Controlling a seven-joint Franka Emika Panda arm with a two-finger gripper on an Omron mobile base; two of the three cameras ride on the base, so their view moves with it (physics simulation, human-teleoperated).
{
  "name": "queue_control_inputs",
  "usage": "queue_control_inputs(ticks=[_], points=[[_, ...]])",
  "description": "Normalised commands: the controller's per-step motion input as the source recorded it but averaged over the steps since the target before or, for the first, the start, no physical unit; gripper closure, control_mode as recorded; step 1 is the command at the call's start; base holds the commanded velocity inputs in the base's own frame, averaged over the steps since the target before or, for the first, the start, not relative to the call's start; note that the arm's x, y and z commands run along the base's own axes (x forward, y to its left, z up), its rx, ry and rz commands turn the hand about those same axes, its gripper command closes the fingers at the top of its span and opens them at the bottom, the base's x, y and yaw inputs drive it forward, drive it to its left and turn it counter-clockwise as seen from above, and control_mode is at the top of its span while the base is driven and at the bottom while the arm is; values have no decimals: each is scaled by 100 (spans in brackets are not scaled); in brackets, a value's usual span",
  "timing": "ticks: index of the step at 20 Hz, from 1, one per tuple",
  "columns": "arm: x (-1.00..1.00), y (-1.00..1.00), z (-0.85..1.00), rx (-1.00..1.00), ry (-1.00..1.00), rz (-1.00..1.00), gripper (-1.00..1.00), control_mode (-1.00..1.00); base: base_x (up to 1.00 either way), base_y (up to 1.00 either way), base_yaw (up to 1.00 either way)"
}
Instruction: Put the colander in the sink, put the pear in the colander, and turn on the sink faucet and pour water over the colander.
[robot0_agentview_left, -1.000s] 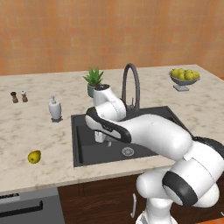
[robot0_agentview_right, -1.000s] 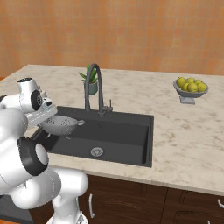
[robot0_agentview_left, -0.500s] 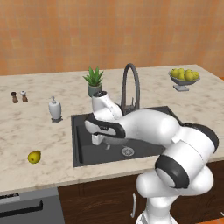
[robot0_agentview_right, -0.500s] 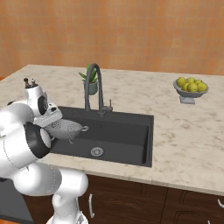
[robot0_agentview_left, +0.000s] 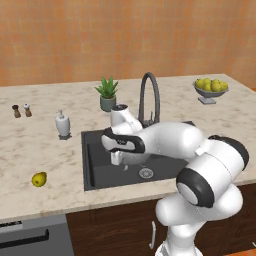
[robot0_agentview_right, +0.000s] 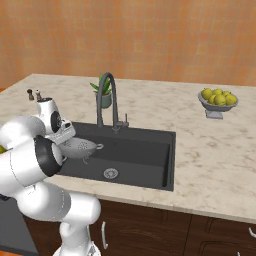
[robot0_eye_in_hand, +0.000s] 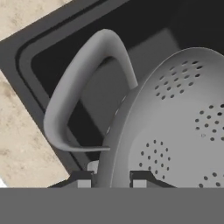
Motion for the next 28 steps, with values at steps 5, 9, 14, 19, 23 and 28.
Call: queue_control_inputs(ticks=[5,9,14,19,23,28], points=[[-4,-13,-28,6,1,8,100,-100,0,0,0],[-3,-6,-25,1,0,1,100,-100,0,0,0],[6,0,-21,0,1,-3,100,-100,0,0,0],[17,0,-15,0,14,-9,100,-100,0,0,0],[1,1,-19,0,13,-5,100,-100,0,0,0],[15,5,-28,-1,-1,-7,100,-100,0,0,0]])
